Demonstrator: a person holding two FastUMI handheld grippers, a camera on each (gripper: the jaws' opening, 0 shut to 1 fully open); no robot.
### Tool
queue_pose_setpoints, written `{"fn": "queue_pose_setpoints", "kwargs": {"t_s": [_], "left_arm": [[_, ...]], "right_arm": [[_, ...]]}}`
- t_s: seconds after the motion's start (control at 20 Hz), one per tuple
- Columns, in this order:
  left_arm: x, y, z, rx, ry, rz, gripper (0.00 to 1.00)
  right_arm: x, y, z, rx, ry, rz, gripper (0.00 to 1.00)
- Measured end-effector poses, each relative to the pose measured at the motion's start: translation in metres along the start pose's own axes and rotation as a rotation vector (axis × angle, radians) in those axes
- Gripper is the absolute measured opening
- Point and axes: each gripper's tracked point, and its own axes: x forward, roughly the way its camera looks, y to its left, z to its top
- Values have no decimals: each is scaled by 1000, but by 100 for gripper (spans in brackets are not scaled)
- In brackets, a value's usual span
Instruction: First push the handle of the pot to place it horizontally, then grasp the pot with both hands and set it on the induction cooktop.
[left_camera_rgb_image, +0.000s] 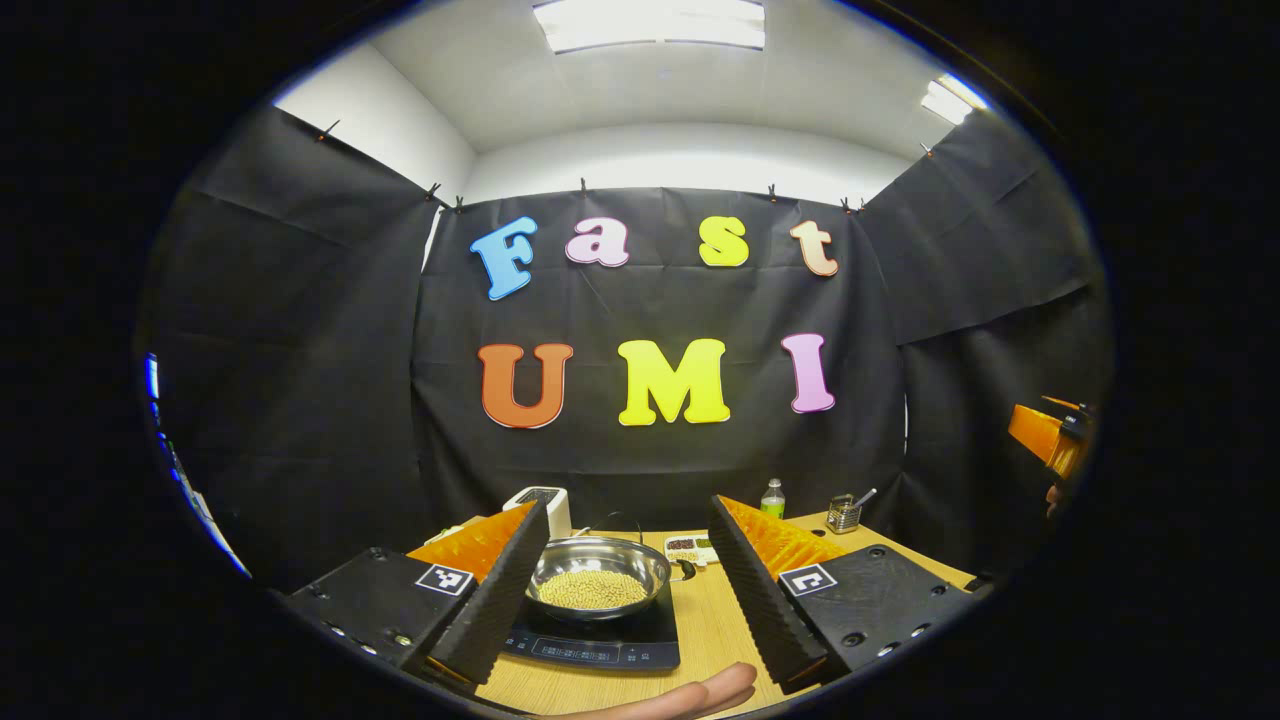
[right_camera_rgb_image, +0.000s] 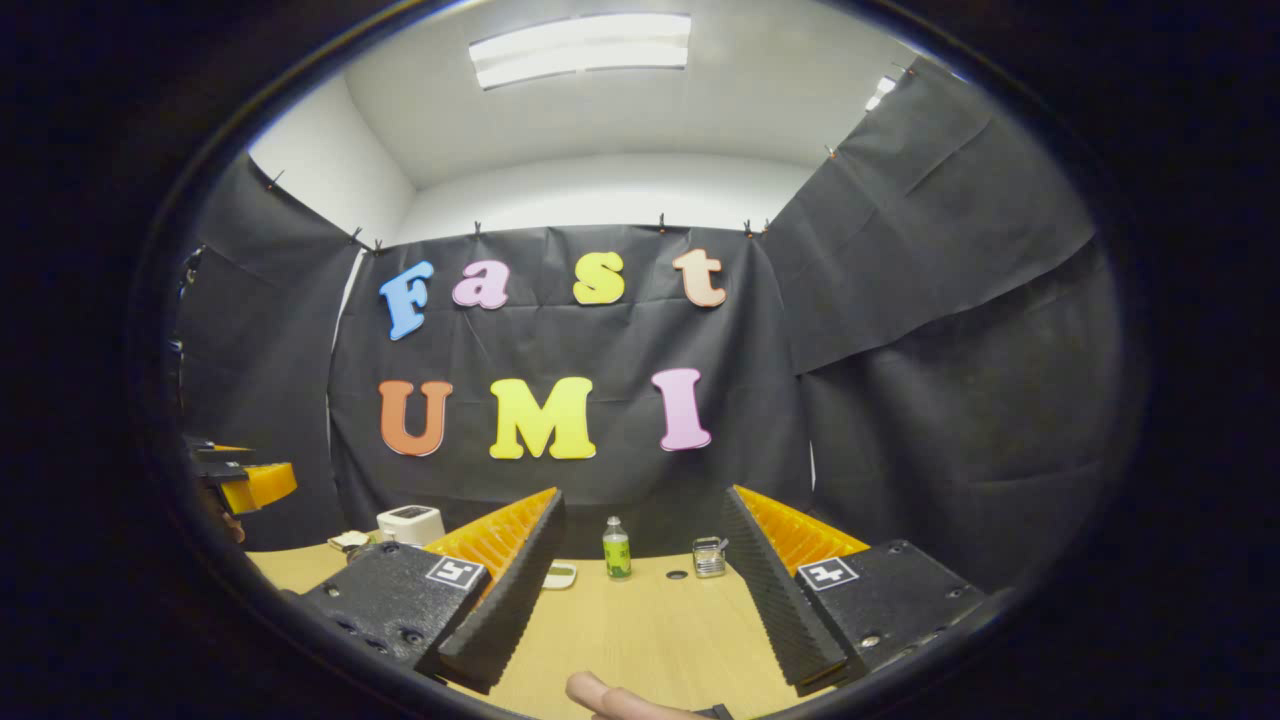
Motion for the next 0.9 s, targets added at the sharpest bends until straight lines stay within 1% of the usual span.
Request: {"fn": "queue_pose_setpoints", "kwargs": {"t_s": [0.05,0.1,0.15,0.3,0.35,0.4,0.9], "left_arm": [[-1,0,-1,4,0,0,95],[-1,-1,-1,7,-1,0,84],[-1,-1,-1,9,-5,2,95],[-2,-1,0,13,-10,6,95],[-2,-1,0,14,-11,4,84],[-2,-1,-1,14,-9,4,95],[2,2,-11,16,18,15,95]], "right_arm": [[2,-2,-1,2,0,-1,99],[1,-2,-2,3,2,-3,99],[3,-3,-3,3,5,-3,99],[4,0,-6,3,8,5,99],[5,0,-6,5,8,7,99],[4,0,-7,5,9,9,99],[6,2,-11,-11,10,4,99]]}}
